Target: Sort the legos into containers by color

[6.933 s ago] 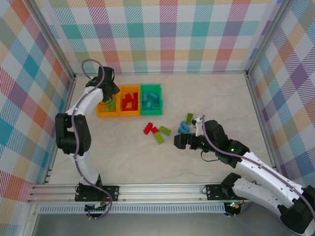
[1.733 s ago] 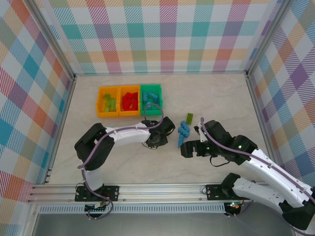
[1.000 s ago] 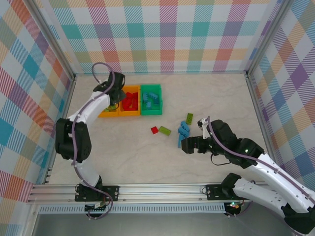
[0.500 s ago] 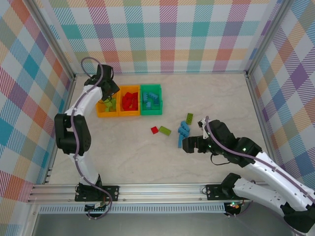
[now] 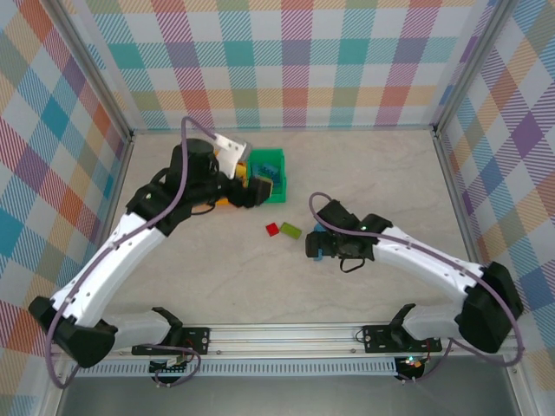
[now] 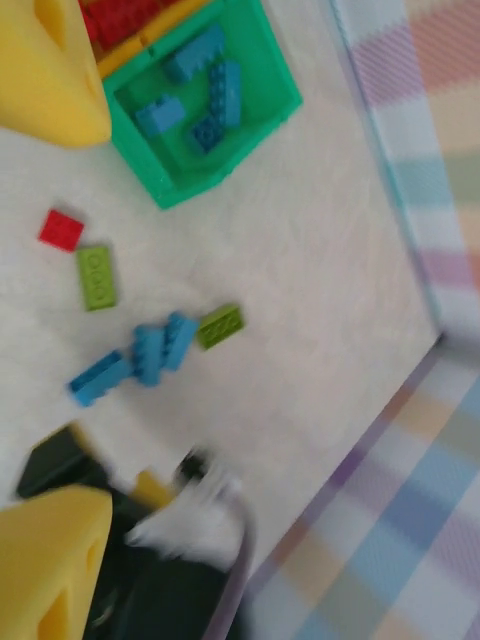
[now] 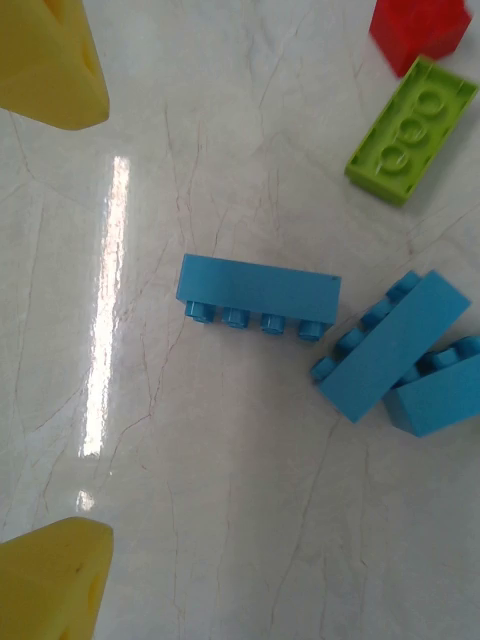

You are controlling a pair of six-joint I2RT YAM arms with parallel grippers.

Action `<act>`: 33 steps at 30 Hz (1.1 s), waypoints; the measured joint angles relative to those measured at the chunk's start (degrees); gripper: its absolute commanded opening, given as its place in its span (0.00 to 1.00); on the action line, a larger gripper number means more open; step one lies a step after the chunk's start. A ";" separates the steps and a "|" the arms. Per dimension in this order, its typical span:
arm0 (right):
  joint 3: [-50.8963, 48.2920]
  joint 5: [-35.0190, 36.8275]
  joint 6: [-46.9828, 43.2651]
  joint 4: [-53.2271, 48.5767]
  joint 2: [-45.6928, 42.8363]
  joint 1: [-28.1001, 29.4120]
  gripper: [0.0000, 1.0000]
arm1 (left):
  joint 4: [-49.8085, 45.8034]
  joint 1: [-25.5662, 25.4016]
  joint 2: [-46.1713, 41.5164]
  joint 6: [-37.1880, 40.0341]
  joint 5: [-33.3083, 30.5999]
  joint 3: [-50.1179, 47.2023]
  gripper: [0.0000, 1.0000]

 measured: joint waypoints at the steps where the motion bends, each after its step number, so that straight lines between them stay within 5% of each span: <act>1: 0.04 0.00 0.13 0.63 1.79 0.00 1.00 | -1.03 -0.26 -1.70 4.17 2.45 -2.27 0.97; 6: 0.39 -0.24 0.31 5.03 9.29 0.00 0.97 | -3.76 -1.77 -8.20 22.05 9.07 -16.85 1.00; 12: -0.87 -0.46 1.09 12.13 12.68 -0.02 0.72 | -6.49 -2.75 -9.27 36.09 12.15 -24.28 1.00; 17: -1.27 -0.66 1.97 15.50 15.80 -0.90 0.61 | -6.16 -2.73 -9.35 41.18 13.11 -24.46 1.00; 21: -1.27 -0.66 2.27 15.80 17.59 -1.51 0.28 | -5.77 -2.75 -10.08 42.88 12.76 -25.59 1.00; 24: -1.03 -0.68 2.29 14.99 17.53 -1.68 0.18 | -5.35 -2.75 -11.37 43.34 11.85 -26.80 1.00; 33: 10.73 -2.64 -8.63 12.87 10.51 -1.75 0.22 | 4.28 -2.75 -20.70 44.00 4.94 -33.44 1.00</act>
